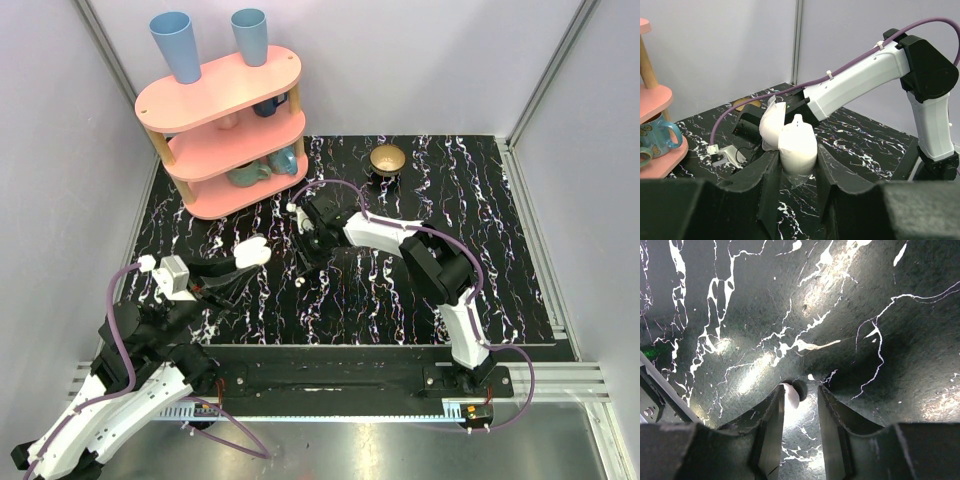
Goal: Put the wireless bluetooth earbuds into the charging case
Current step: Pick up the left earbud from the center of the board.
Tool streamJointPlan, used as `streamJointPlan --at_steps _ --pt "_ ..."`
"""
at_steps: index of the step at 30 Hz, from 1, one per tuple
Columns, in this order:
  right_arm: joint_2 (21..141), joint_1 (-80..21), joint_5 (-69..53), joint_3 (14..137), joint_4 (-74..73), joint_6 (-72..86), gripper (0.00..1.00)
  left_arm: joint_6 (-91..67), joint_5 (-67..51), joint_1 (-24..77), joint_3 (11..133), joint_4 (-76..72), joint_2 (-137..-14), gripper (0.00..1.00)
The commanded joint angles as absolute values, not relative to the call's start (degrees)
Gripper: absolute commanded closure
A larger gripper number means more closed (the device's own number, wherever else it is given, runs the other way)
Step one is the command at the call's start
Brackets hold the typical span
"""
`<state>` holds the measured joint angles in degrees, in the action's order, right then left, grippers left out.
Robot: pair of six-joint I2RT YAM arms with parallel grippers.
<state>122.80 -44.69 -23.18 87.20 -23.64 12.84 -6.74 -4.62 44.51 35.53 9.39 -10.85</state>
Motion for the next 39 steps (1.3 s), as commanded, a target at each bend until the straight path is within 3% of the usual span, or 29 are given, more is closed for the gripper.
streamJointPlan --at_steps 1,39 --pt "123.75 -45.61 -22.85 87.45 -23.12 10.9 0.6 -7.38 -3.16 44.56 36.21 6.15 -10.81 1.0" --pt "119.8 -47.46 -16.52 76.99 -21.62 9.32 0.73 -7.56 -3.87 44.56 35.86 5.19 -12.13 1.0"
